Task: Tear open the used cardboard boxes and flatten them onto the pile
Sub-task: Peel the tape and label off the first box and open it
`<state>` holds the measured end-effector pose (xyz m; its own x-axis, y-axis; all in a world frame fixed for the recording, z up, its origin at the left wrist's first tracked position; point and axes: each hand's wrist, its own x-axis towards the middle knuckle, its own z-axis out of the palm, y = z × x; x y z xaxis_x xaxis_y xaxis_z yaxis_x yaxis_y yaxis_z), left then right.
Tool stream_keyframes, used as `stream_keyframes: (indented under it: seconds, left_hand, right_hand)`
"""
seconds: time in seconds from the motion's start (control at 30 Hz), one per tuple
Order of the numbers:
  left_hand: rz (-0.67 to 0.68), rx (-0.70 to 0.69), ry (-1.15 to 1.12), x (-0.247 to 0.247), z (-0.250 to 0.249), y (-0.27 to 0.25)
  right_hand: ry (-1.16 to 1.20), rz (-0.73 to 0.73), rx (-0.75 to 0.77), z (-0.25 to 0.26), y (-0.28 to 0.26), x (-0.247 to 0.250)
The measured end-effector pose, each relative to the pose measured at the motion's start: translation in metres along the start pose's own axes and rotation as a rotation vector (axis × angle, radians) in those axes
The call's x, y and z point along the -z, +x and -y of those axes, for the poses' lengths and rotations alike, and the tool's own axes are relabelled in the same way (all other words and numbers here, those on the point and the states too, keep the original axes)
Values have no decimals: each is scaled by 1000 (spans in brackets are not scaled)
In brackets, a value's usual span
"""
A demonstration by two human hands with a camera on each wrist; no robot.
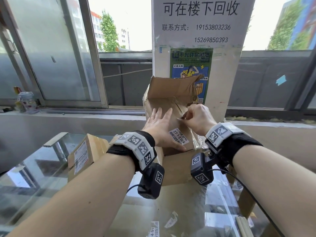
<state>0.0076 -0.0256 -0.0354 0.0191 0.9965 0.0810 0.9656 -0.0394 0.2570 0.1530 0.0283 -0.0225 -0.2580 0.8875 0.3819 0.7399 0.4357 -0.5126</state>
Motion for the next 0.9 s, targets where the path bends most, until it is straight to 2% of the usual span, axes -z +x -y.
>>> stream_keyframes:
  seconds: [0.2, 0.3, 0.4, 0.63, 0.73, 0.9]
  left_hand:
    - [116, 26, -7, -1, -4, 0]
    - [47, 56, -110, 0, -7, 1]
    - [-39, 109, -104, -11, -11, 2]
    - [4, 144, -150, -17, -15, -3]
    - [0, 132, -161, -20, -14, -5]
    - [-24, 132, -65, -21, -16, -9]
  right_hand:
    - [-128, 215, -69, 4, 4, 12]
    - [-145, 264, -137, 5, 6, 13]
    - [-146, 278, -170, 3, 7, 12]
    - [-70, 417, -251, -4, 10, 12]
    - [-10, 429, -324, -6, 9, 12]
    - [-150, 359, -275, -1, 7, 12]
